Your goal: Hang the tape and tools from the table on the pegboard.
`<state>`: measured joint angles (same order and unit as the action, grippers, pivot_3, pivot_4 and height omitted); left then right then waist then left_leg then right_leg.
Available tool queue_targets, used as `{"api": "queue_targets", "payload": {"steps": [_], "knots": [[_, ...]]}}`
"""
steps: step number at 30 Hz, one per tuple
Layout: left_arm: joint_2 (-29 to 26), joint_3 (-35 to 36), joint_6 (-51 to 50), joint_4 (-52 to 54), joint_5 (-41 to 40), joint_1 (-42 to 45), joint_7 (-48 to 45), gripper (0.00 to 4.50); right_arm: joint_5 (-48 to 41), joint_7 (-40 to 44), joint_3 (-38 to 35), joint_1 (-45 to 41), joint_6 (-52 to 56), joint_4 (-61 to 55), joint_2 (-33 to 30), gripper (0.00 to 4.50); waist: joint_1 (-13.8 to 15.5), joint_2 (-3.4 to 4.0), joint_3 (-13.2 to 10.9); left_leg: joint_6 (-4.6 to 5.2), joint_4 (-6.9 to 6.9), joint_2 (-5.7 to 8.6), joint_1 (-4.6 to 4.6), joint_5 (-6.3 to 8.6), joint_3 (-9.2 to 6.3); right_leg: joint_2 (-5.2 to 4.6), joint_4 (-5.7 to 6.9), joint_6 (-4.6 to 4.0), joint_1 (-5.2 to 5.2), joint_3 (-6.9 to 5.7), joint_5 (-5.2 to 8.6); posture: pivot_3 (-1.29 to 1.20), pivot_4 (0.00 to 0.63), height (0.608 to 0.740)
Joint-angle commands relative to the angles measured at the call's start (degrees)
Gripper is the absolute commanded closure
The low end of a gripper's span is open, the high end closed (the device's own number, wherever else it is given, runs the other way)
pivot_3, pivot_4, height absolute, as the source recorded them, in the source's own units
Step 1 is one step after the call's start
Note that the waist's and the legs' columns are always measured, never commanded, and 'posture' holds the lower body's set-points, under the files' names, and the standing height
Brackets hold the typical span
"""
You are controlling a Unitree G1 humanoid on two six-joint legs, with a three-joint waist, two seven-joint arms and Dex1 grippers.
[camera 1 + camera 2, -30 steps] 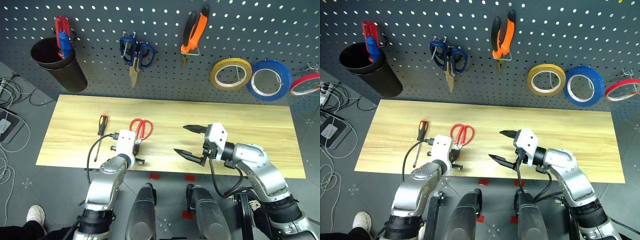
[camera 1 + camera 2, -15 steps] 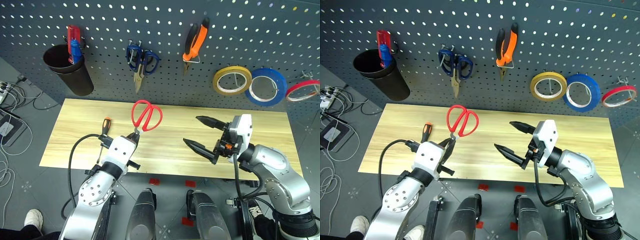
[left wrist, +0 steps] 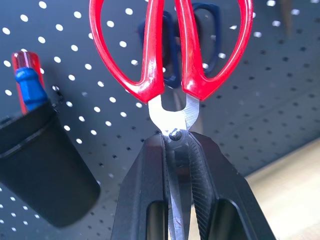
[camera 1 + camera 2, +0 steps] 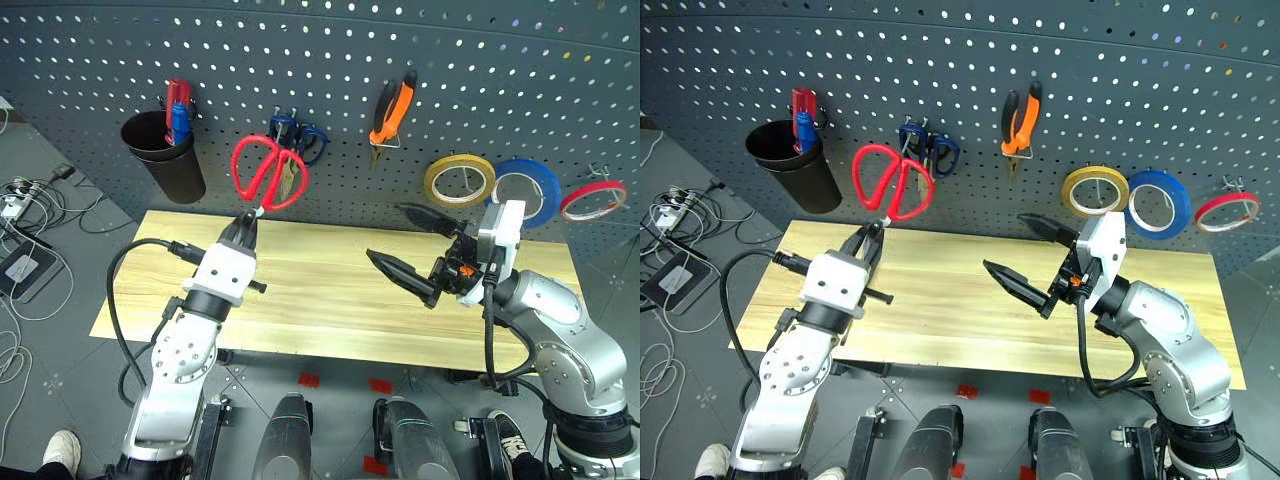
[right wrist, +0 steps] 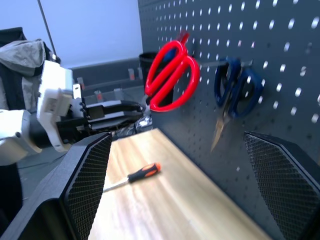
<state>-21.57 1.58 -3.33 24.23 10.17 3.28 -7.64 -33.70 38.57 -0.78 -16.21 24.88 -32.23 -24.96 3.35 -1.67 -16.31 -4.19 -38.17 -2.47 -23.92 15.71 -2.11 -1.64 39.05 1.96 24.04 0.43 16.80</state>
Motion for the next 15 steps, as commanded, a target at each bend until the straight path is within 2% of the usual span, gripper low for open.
{"api": "queue_targets", "payload": {"steps": [1, 15], "knots": [[0.47, 0.55, 1.58, -2.52, -1.27, 2.67, -0.79, 4.20, 1.07, -0.77, 0.58, -0.01, -1.94, -0.74, 0.66, 0.00, 0.06, -0.03, 0.30, 0.00, 0.00, 0.00, 0.00, 0.00, 0.01, 0.00, 0.00, 0.00, 0.00, 0.01, 0.00, 0.16, 0.196, 0.740], [1.08, -0.28, 4.36, -4.80, -2.42, 4.78, -3.70, 4.20, 2.14, -1.93, 1.01, 1.48, -2.17, -2.07, 0.50, 0.00, -0.13, -0.08, 0.72, 0.00, -0.07, -0.04, 0.02, -0.01, 0.08, 0.02, 0.05, -0.02, 0.00, 0.05, -0.01, 0.13, 0.197, 0.740]]}}
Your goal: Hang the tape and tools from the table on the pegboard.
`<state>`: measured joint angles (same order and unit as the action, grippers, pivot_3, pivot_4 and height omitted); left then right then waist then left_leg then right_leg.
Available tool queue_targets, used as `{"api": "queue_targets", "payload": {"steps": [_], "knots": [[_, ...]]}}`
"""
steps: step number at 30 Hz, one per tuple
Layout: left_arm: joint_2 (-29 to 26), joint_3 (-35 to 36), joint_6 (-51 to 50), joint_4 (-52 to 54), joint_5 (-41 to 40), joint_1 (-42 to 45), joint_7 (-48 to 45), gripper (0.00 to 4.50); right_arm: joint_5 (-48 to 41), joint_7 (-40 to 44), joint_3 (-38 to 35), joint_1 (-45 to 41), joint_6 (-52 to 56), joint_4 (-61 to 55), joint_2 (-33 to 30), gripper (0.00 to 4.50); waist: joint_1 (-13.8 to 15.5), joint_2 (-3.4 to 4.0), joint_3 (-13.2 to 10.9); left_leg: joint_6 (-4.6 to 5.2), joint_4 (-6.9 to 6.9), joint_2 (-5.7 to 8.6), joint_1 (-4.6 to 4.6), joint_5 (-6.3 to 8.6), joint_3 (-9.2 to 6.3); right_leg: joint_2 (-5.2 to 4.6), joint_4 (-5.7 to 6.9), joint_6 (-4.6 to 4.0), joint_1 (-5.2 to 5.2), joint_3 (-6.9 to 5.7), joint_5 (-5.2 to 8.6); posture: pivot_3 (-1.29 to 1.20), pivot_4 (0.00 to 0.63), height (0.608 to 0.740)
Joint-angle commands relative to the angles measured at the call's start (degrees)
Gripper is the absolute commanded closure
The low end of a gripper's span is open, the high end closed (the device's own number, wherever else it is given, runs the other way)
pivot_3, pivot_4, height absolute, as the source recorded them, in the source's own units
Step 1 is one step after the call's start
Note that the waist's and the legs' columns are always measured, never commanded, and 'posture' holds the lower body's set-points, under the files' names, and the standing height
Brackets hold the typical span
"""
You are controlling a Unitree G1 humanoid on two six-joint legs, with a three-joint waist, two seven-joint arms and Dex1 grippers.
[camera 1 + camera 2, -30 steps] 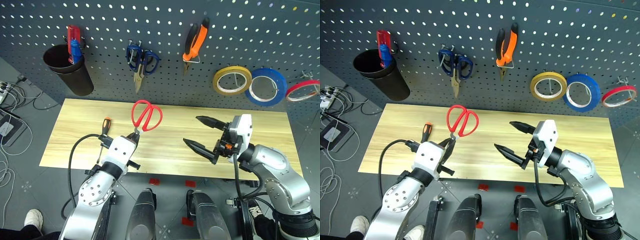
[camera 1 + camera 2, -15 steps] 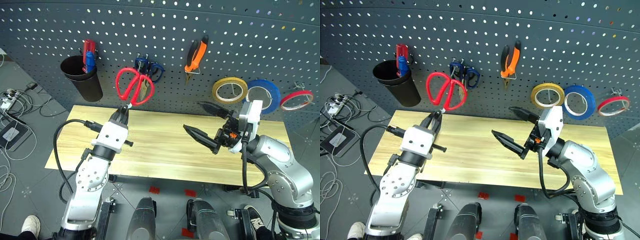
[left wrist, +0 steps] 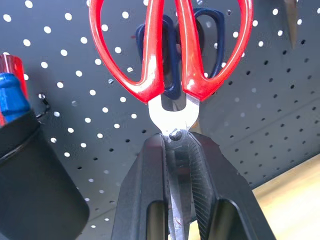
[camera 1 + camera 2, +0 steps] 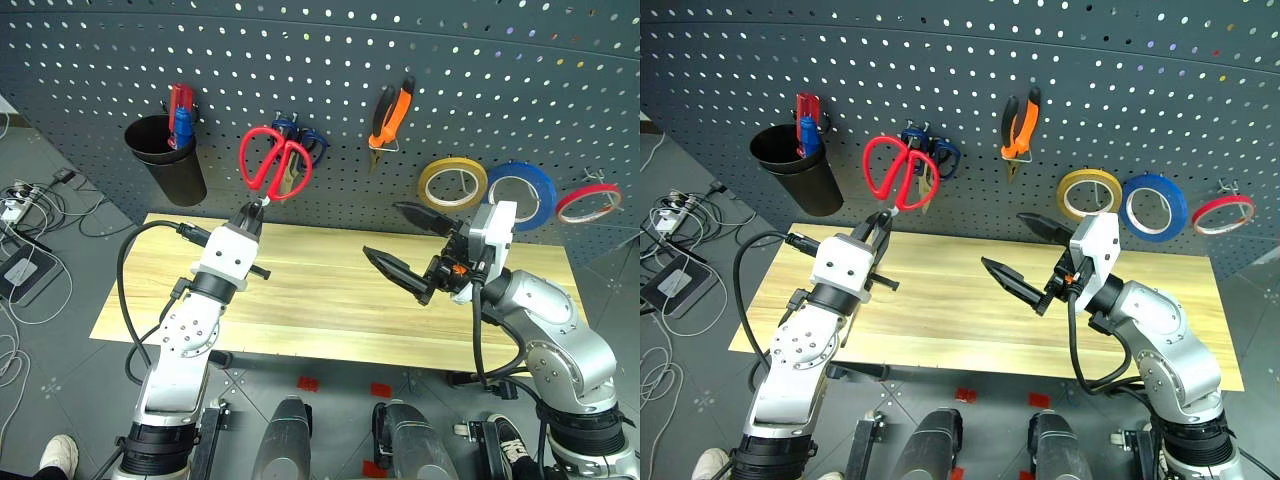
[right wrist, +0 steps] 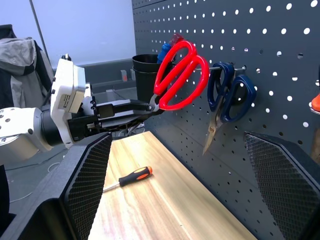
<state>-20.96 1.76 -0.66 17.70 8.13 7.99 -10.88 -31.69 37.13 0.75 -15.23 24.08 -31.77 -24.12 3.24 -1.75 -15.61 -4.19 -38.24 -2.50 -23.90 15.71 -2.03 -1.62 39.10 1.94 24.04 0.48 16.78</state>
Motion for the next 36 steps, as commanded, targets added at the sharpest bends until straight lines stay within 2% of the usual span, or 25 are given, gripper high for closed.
{"api": "queue_targets", "payload": {"steps": [1, 13, 21, 23, 34, 36], "knots": [[0.62, -0.78, 1.75, 1.58, -0.34, 0.09, -0.55, 4.20, 0.27, -0.53, -0.50, 0.61, -1.34, -2.59, -0.37, 0.00, -0.03, 0.00, 0.02, 0.00, -0.01, 0.00, 0.00, 0.00, 0.00, 0.00, 0.00, 0.00, 0.00, 0.01, 0.00, 0.13, 0.197, 0.740], [0.86, -1.59, -0.57, -1.11, 0.13, 1.09, -2.03, 4.20, 0.74, -0.87, -0.61, 0.45, -0.61, -2.46, -0.71, 0.00, -0.10, 0.00, 0.94, 0.03, -0.09, 0.00, 0.02, 0.01, 0.07, 0.02, 0.07, -0.01, -0.01, 0.06, 0.00, 0.12, 0.204, 0.740], [1.65, -1.44, -7.74, -2.21, -0.50, 1.86, -2.43, 4.20, 0.68, -1.46, -0.43, 0.17, -0.22, -2.21, -0.71, 0.00, -0.13, 0.01, 0.96, 0.07, -0.24, 0.00, 0.03, 0.04, 0.09, 0.05, 0.23, -0.01, -0.01, 0.11, 0.00, 0.12, 0.217, 0.740], [1.74, -1.66, -8.36, -1.80, -0.72, 1.93, -2.72, 3.46, 0.61, -1.58, -0.31, 0.16, -0.05, -2.28, -0.65, 0.00, -0.13, 0.02, 0.96, 0.12, -0.33, 0.00, 0.05, 0.07, 0.11, 0.05, 0.32, -0.01, -0.01, 0.15, 0.00, 0.12, 0.217, 0.740], [3.66, 0.36, -15.54, -1.17, -1.21, -0.75, -0.35, 0.10, 0.86, 0.33, 0.28, 1.01, -0.51, -1.71, -1.88, 0.00, -0.12, 0.02, 0.96, 0.51, -0.54, -0.03, 0.04, 0.29, 0.15, 0.10, 0.43, -0.01, -0.01, 0.25, 0.00, 0.12, 0.263, 0.740], [4.61, 1.54, -17.97, -0.77, -0.98, -2.58, 1.28, 0.02, 1.23, 2.05, 0.84, 1.83, -1.62, -1.54, -2.68, 0.00, -0.17, 0.01, 0.95, 0.57, -0.56, -0.04, 0.04, 0.33, 0.16, 0.11, 0.43, -0.01, -0.01, 0.27, 0.00, 0.12, 0.280, 0.740]]}}
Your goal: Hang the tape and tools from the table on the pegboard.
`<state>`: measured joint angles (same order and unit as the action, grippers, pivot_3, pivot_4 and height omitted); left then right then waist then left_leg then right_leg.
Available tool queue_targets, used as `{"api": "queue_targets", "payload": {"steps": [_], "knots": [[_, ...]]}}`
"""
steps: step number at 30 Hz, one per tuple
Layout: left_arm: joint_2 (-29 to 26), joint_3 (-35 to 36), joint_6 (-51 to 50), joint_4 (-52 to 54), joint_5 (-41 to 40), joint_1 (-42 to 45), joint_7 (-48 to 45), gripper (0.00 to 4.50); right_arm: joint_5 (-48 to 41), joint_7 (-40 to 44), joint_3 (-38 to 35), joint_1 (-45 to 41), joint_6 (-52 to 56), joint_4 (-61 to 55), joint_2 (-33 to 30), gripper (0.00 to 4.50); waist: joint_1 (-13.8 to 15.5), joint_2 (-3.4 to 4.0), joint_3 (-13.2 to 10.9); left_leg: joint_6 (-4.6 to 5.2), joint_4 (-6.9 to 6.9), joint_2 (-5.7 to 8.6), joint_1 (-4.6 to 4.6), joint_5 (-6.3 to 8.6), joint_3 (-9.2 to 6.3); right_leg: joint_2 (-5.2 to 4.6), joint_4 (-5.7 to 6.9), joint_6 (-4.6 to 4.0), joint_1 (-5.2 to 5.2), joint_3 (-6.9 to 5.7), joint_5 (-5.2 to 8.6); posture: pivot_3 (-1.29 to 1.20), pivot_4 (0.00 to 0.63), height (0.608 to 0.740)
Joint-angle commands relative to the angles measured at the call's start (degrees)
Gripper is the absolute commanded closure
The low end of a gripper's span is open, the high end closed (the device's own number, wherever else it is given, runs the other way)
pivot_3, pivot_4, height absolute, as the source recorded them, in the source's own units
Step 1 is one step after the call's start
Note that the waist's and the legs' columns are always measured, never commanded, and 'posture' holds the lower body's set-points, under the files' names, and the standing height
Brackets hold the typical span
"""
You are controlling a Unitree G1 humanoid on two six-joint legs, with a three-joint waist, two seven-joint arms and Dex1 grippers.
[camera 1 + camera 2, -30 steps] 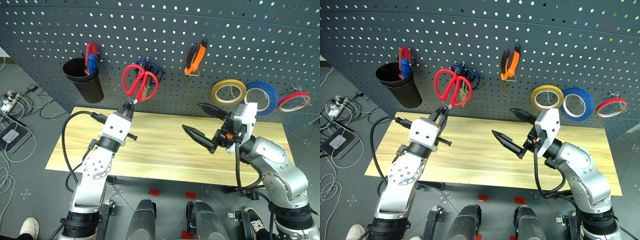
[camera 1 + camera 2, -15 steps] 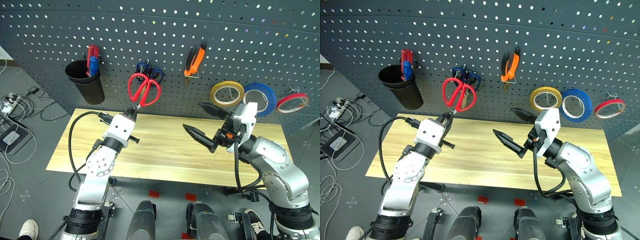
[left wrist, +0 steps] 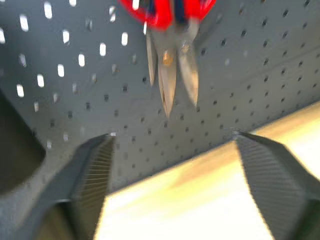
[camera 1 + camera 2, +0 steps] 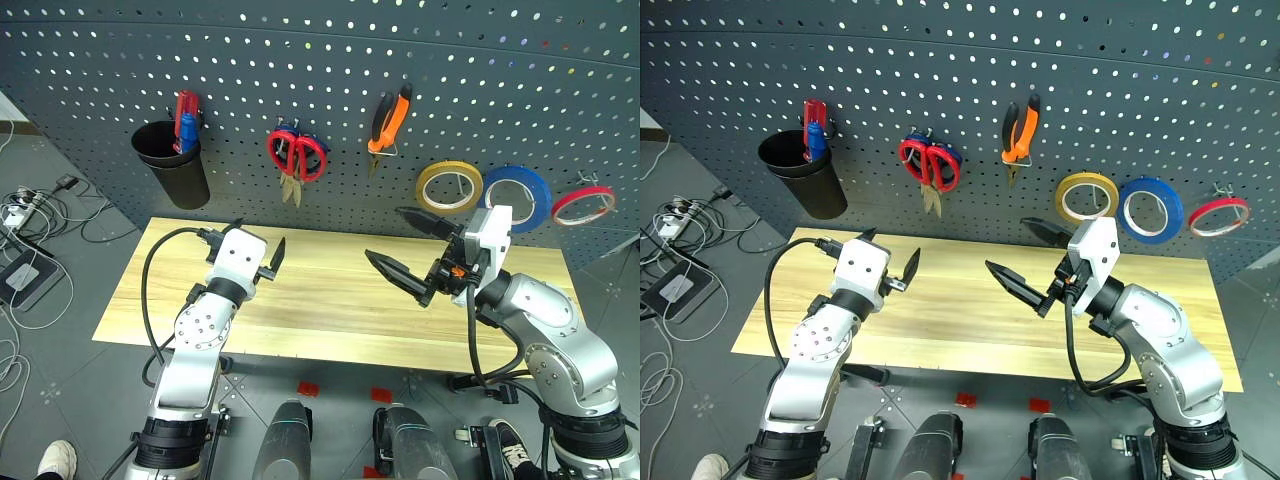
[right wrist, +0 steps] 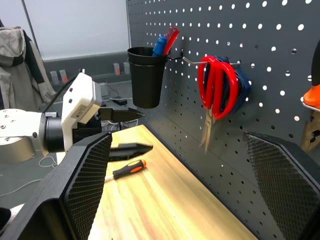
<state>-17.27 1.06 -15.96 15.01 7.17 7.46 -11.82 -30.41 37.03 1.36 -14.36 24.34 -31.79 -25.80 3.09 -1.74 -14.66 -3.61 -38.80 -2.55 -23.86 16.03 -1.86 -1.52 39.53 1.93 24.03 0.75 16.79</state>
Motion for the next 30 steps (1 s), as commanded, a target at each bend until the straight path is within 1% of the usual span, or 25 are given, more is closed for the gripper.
{"api": "queue_targets", "payload": {"steps": [1, 4, 5, 6, 10, 13, 17, 21, 27, 30], "knots": [[1.48, 3.15, -4.38, 2.13, -0.12, -3.01, 3.03, 0.02, 0.32, 3.04, 0.67, 1.27, -2.48, -1.28, -1.35, 0.00, -0.04, 0.00, -0.02, 0.03, 0.00, 0.00, 0.00, 0.02, 0.01, 0.01, 0.01, 0.00, 0.00, 0.01, 0.00, 0.12, 0.285, 0.740], [2.20, 5.73, -9.45, 3.09, -0.07, -5.54, 4.78, 0.02, 1.20, 6.03, 2.18, 1.71, -4.19, -0.40, -2.32, 0.00, -0.09, -0.01, -0.22, 0.13, -0.01, -0.02, 0.03, 0.07, -0.02, 0.04, 0.00, 0.00, -0.01, 0.02, 0.00, 0.13, 0.315, 0.740], [2.11, 7.01, -11.23, 3.19, -0.40, -6.04, 5.08, 0.02, 1.29, 6.92, 2.97, 1.47, -4.17, 0.17, -2.54, 0.00, -0.08, 0.01, -0.33, 0.16, -0.02, -0.04, 0.07, 0.09, -0.02, 0.07, 0.01, -0.01, -0.05, 0.03, 0.00, 0.13, 0.315, 0.740], [1.57, 8.59, -12.88, 3.03, -1.01, -6.13, 5.00, 0.02, 1.51, 8.32, 4.22, 0.85, -4.01, 0.77, -3.05, 0.00, -0.07, 0.01, -0.36, 0.17, -0.02, -0.04, 0.07, 0.09, -0.04, 0.07, 0.01, -0.01, -0.05, 0.02, 0.00, 0.14, 0.334, 0.740], [-1.27, 11.98, -15.96, 2.18, -2.65, -5.06, 3.35, 0.02, 1.94, 12.02, 7.54, -1.55, -2.21, 2.18, -4.59, 0.00, -0.01, 0.09, -2.09, 0.19, -0.07, -0.03, 0.30, 0.10, -0.19, 0.07, 0.01, -0.02, -0.35, -0.06, 0.02, 0.16, 0.378, 0.740], [-4.72, 13.51, -15.59, -1.46, -3.83, -2.93, 1.35, 0.02, 2.05, 11.00, 9.12, -4.58, -0.09, 4.58, -3.16, 0.00, 0.02, 0.19, -3.51, 0.19, -0.04, -0.02, 0.58, 0.11, -0.39, 0.07, 0.03, -0.05, -0.61, -0.04, 0.04, 0.17, 0.405, 0.740], [-7.71, 14.22, -17.05, -6.78, -6.20, 1.24, -1.68, 0.02, 0.82, 9.13, 9.30, -7.58, 3.64, 4.93, -1.68, 0.00, 0.05, 0.30, -5.43, 0.19, -0.03, 0.00, 0.60, 0.11, -0.46, 0.04, 0.01, -0.07, -0.64, -0.02, 0.04, 0.16, 0.450, 0.740], [-9.74, 14.19, -18.61, -12.21, -8.55, 5.62, -4.21, 0.02, 1.72, 8.04, 9.86, -9.31, 5.21, 5.14, -0.27, 0.00, -0.02, 0.35, -7.38, 0.19, -0.06, -0.01, 0.61, 0.11, -0.47, 0.06, 0.19, -0.06, -0.55, 0.01, 0.05, 0.15, 0.474, 0.740], [-12.44, 12.76, -16.89, -21.12, -9.48, 12.67, -6.28, 0.02, 2.79, 6.43, 10.08, -10.95, 5.92, 5.63, 1.09, 0.00, -0.08, 0.30, -9.32, 0.17, -0.12, -0.03, 0.38, 0.10, -0.41, 0.08, 0.44, -0.06, -0.16, 0.07, 0.05, 0.14, 0.503, 0.740], [-13.64, 12.02, -15.00, -27.35, -9.46, 16.80, -7.33, 0.02, 2.77, 5.63, 9.98, -10.86, 6.69, 5.43, 1.26, 0.00, -0.06, 0.32, -9.80, 0.13, -0.18, -0.06, 0.04, 0.07, -0.42, 0.11, 0.52, -0.07, 0.18, 0.03, 0.05, 0.14, 0.515, 0.740]]}}
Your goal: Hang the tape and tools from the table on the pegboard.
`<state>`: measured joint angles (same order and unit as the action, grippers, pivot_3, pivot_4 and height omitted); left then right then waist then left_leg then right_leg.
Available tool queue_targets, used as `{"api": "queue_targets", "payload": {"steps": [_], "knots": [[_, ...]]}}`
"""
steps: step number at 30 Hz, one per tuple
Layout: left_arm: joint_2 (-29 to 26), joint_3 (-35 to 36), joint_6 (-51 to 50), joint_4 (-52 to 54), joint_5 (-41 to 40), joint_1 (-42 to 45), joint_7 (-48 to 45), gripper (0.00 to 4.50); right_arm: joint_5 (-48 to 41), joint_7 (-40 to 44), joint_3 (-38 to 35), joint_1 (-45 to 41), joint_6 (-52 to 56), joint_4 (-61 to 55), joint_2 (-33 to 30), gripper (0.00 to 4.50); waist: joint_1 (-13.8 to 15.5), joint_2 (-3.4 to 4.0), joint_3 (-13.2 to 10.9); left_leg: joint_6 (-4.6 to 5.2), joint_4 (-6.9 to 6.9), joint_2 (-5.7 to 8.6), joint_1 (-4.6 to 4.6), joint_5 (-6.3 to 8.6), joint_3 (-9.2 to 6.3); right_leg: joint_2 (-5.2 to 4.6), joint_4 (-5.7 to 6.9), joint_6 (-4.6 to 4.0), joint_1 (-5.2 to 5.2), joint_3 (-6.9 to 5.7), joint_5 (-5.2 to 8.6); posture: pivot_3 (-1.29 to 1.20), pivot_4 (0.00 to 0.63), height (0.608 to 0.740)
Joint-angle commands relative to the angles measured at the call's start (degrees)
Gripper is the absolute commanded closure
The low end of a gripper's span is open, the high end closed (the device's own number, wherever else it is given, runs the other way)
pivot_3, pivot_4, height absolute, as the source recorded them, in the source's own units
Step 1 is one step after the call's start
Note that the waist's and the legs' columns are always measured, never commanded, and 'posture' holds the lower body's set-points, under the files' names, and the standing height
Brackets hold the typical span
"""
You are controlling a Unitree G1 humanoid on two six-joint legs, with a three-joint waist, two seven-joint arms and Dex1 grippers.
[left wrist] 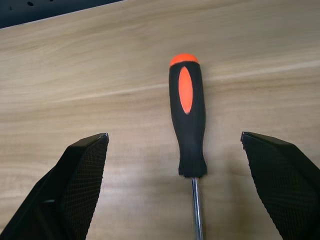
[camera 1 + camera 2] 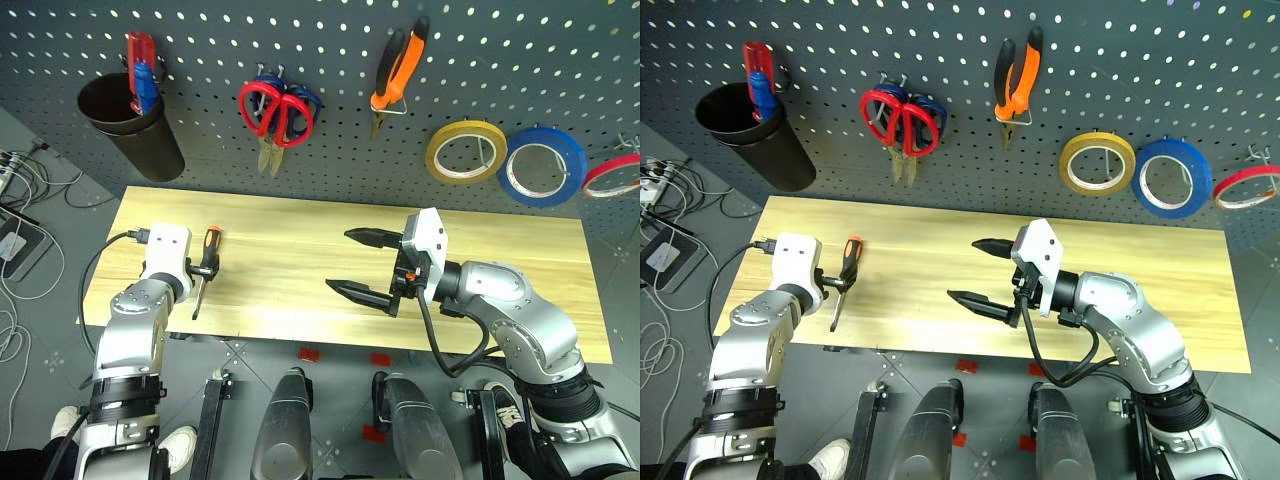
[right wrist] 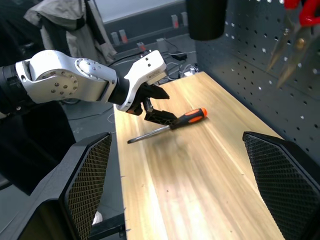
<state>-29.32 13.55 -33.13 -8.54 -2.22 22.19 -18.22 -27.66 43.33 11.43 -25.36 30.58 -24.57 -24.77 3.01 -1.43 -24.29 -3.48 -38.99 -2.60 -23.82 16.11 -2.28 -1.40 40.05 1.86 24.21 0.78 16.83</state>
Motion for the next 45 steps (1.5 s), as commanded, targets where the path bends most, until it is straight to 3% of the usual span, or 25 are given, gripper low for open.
{"api": "queue_targets", "payload": {"steps": [1, 6, 7, 9, 17, 19, 29, 38, 45], "knots": [[-1.83, -0.75, 2.33, -4.79, -0.16, 2.73, -1.38, 0.02, -0.17, -0.90, -0.24, 0.29, 0.83, -2.14, 0.16, 0.00, 0.00, 0.01, -0.32, 0.00, 0.00, 0.00, -0.01, 0.00, 0.03, 0.00, -0.01, 0.00, 0.00, -0.02, 0.00, 0.13, 0.518, 0.740], [-1.95, -2.54, 4.60, -8.04, 0.10, 4.15, -2.47, 0.02, -0.27, -1.65, -0.08, 1.08, 1.23, -3.50, 0.19, 0.00, -0.16, -0.01, -0.99, 0.00, 0.02, 0.00, -0.04, 0.00, 0.04, -0.01, -0.06, 0.00, 0.03, 0.03, 0.00, 0.13, 0.518, 0.740], [-1.78, -2.84, 4.27, -8.20, -0.12, 4.36, -2.74, 0.20, -0.39, -1.94, -0.11, 1.18, 1.45, -3.60, 0.37, 0.00, -0.17, -0.02, -1.09, 0.00, 0.03, -0.01, -0.05, 0.00, 0.04, -0.01, -0.06, 0.00, 0.05, 0.02, 0.00, 0.13, 0.518, 0.740], [-1.61, -3.22, 3.71, -8.20, -0.49, 4.53, -3.10, 0.61, -0.57, -2.45, -0.13, 1.28, 1.81, -3.79, 0.62, 0.00, -0.20, 0.00, -1.15, -0.01, 0.03, -0.02, -0.06, 0.00, 0.04, 0.00, -0.06, 0.00, 0.07, 0.02, 0.00, 0.13, 0.514, 0.740], [-2.04, -2.88, 3.18, -10.19, -1.15, 5.60, -2.65, 3.19, -0.54, -3.18, -0.49, 0.69, 2.23, -3.19, 0.86, 0.00, -0.29, 0.00, -1.19, -0.02, 0.05, -0.03, -0.06, -0.01, 0.04, 0.00, -0.09, 0.01, 0.08, 0.02, 0.00, 0.13, 0.509, 0.740], [-2.27, -2.87, 3.35, -10.61, -1.13, 5.72, -2.66, 3.58, -0.31, -3.00, -0.38, 0.59, 1.84, -2.90, 0.76, 0.00, -0.30, 0.01, -1.20, -0.02, 0.06, -0.02, -0.06, -0.01, 0.04, 0.00, -0.09, 0.01, 0.07, 0.02, 0.01, 0.13, 0.510, 0.740], [-3.17, -3.63, 3.48, -8.89, -0.74, 5.72, -3.02, 3.58, 0.25, -2.22, -0.40, -1.07, 0.30, -0.03, 1.43, 0.00, -0.29, 0.03, -1.36, -0.06, 0.12, -0.03, -0.06, -0.03, 0.04, 0.00, -0.12, 0.02, 0.10, 0.02, 0.01, 0.14, 0.482, 0.740], [1.77, -7.53, -0.76, 21.42, 4.69, -6.88, 5.40, 3.58, -2.76, 1.33, -3.69, 1.66, -1.34, -1.94, -0.57, 0.00, -0.01, -0.09, -1.17, -0.51, 0.19, -0.10, -0.29, -0.28, -0.05, -0.36, -0.34, 0.02, 0.16, -0.12, 0.00, 0.15, 0.381, 0.740], [5.58, -13.55, -0.24, 39.24, 14.94, -9.73, 13.45, 3.58, -6.82, -2.26, -7.59, 3.92, 0.58, -6.21, 0.67, 0.00, 0.49, -0.25, -0.27, -0.79, 0.19, 0.01, -0.52, -0.44, -0.11, -0.62, -0.40, 0.04, 0.14, -0.50, -0.01, 0.19, 0.303, 0.740]]}}
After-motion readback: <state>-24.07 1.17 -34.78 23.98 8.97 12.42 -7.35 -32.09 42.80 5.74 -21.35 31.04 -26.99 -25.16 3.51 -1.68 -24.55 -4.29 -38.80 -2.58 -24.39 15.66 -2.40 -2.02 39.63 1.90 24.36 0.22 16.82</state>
